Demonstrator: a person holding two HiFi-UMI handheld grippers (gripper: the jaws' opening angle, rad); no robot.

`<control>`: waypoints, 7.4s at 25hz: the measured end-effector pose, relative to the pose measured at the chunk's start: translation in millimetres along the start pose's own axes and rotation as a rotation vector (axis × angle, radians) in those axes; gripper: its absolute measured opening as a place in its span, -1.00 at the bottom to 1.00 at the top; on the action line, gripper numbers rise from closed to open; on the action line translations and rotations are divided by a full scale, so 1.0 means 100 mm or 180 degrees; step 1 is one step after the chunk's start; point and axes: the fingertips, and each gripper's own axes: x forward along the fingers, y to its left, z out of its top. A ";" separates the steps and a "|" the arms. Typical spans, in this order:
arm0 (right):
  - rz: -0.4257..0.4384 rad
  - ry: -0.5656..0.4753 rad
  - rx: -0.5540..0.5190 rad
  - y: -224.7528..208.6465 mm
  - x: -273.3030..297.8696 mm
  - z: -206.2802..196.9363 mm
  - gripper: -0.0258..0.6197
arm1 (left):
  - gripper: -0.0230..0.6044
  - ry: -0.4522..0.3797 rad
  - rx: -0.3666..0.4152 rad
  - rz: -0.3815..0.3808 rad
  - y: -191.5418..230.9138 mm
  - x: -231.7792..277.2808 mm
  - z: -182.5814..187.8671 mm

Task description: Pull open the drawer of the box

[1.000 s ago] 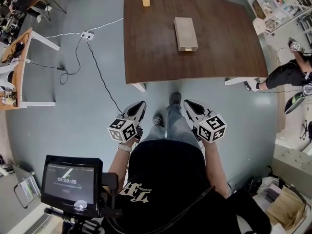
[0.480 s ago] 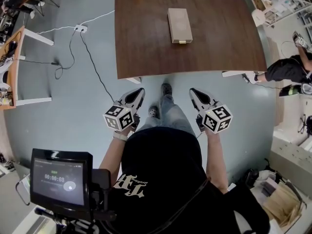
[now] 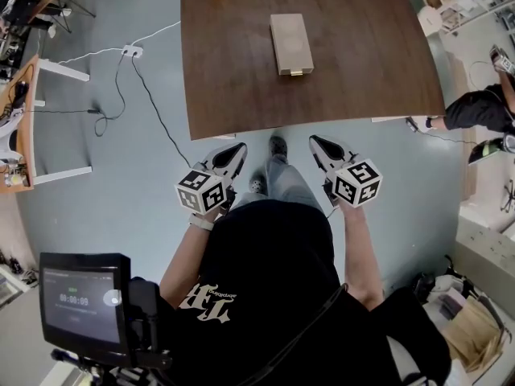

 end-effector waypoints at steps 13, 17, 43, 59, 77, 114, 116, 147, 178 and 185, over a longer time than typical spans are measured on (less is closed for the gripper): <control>0.0202 0.0176 -0.0105 -0.29 0.42 0.34 -0.96 | -0.91 0.0053 0.0055 0.0015 0.11 0.39 0.44; 0.0242 0.0231 -0.0133 -0.35 0.57 0.43 -0.96 | -0.91 0.0025 0.0000 0.0060 0.23 0.42 0.52; 0.0297 0.0573 0.0279 -1.13 1.16 0.15 -0.96 | -0.91 0.0133 0.0003 0.0189 0.30 0.91 0.64; 0.0017 0.1072 0.0737 -1.87 1.76 -0.31 -0.89 | -0.91 0.0235 0.0143 0.0420 0.28 0.97 0.66; -0.0315 0.1197 0.0632 -2.21 2.05 -0.39 -0.65 | -0.91 0.0382 0.0248 0.0606 0.28 0.99 0.60; -0.1176 0.1675 0.0621 -2.57 2.37 -0.53 -0.23 | -0.91 0.0213 -0.0010 0.0926 0.52 0.80 0.56; -0.1235 0.1709 0.0638 -2.58 2.38 -0.56 -0.23 | -0.91 0.0209 -0.0016 0.0927 0.51 0.80 0.56; -0.1713 0.1971 0.0757 -2.35 2.29 -0.75 -0.38 | -0.91 0.0067 -0.0017 0.0846 0.41 0.50 0.48; -0.1686 0.2099 0.0838 -1.68 1.42 -1.53 -0.38 | -0.91 0.0219 0.0198 0.0338 -0.10 0.29 0.00; -0.1702 0.2144 0.0909 -1.51 1.24 -1.74 -0.38 | -0.91 0.0210 0.0186 0.0300 -0.14 0.13 -0.08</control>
